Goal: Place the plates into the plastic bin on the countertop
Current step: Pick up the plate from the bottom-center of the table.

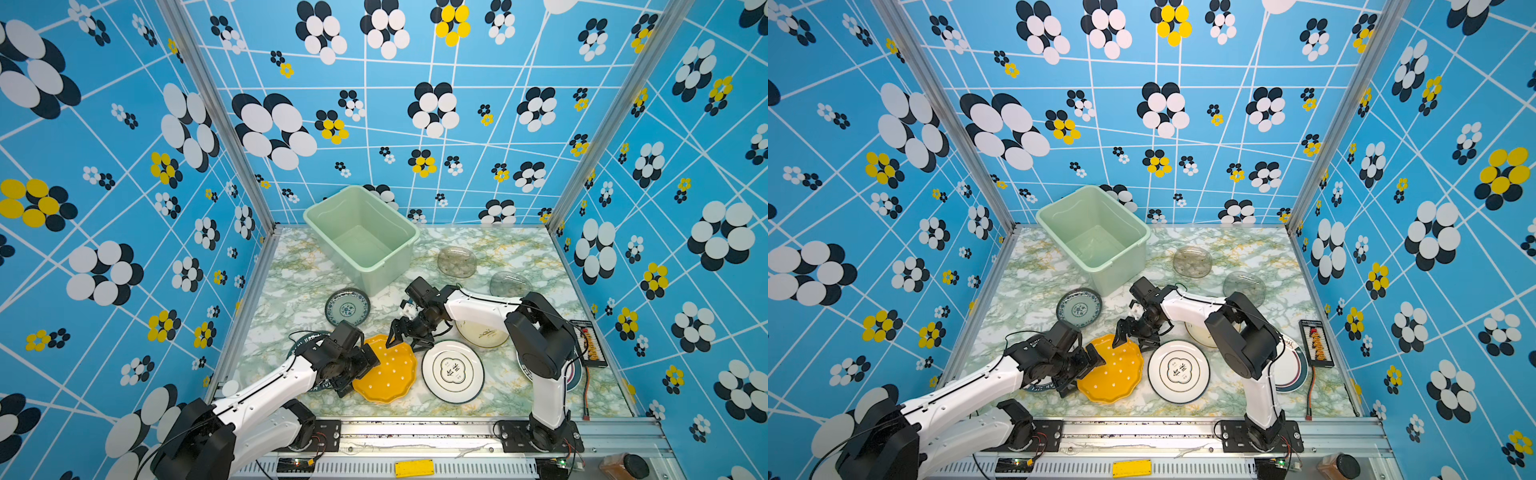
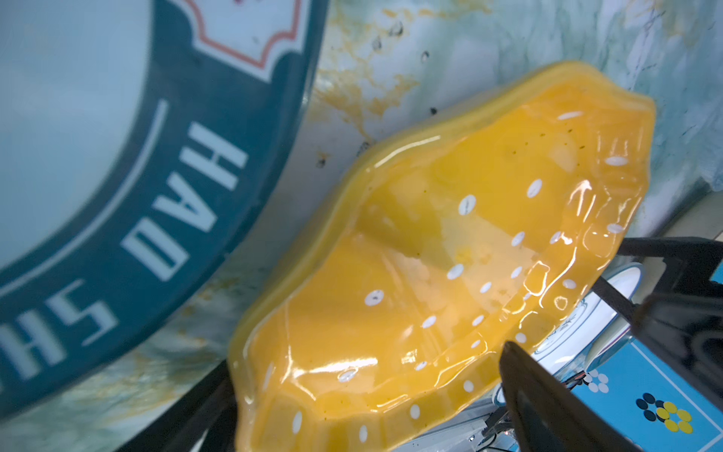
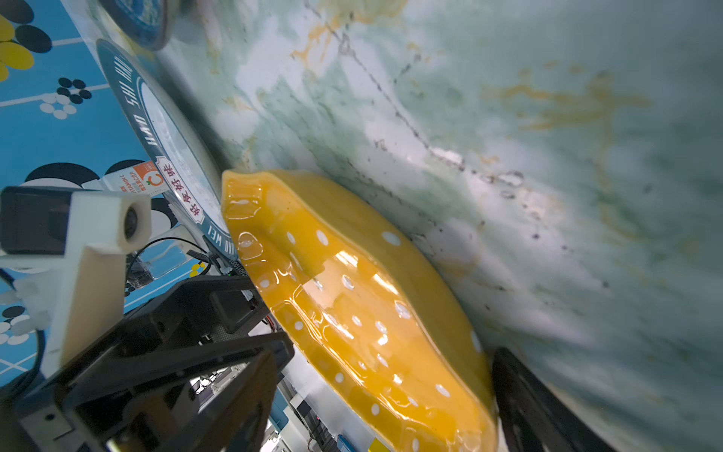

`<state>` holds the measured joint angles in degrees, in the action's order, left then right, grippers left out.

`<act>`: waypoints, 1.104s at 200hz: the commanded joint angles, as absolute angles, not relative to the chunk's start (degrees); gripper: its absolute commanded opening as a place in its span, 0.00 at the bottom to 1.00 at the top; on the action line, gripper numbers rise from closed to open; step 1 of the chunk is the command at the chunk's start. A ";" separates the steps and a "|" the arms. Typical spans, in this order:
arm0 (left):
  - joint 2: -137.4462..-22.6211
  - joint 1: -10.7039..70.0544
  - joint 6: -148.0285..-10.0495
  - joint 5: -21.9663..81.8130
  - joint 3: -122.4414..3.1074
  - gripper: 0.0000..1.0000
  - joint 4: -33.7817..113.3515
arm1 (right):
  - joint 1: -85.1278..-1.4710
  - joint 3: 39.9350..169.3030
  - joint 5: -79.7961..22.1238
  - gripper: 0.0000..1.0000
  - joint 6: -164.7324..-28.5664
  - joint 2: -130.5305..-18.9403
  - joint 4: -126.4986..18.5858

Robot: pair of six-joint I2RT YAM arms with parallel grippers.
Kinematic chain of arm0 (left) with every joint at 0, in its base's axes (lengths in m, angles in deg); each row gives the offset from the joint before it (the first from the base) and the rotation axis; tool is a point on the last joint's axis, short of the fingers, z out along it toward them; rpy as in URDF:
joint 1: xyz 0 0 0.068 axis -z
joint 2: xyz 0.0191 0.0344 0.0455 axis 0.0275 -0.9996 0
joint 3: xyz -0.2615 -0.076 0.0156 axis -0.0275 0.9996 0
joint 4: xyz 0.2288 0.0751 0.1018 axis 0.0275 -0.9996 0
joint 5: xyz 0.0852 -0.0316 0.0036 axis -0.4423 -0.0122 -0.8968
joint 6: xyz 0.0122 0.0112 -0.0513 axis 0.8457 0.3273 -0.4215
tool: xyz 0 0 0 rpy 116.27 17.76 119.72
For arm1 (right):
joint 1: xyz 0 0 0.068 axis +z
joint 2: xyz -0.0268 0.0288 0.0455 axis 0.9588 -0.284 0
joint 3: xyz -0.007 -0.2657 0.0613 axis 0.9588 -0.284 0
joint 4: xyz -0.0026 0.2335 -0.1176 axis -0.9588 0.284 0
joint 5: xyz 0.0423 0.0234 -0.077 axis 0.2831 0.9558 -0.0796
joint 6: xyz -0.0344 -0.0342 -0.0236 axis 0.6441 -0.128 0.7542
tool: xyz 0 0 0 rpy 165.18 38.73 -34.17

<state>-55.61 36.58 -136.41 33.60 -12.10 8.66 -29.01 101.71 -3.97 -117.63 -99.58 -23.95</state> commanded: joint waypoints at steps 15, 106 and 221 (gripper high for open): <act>-54.48 37.08 -138.71 33.69 -10.38 0.98 14.19 | -28.31 100.13 4.01 0.83 -117.74 -97.46 -29.62; -57.14 37.08 -138.44 35.23 -11.17 0.98 18.28 | -28.26 98.47 8.90 0.79 -117.84 -91.35 -33.65; -58.69 37.09 -137.67 35.29 -13.11 0.98 19.05 | -27.42 94.66 10.27 0.64 -123.74 -90.38 -41.75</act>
<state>-57.68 36.58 -137.72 35.30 -12.47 12.27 -29.86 94.37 3.00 -121.28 -92.41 -37.48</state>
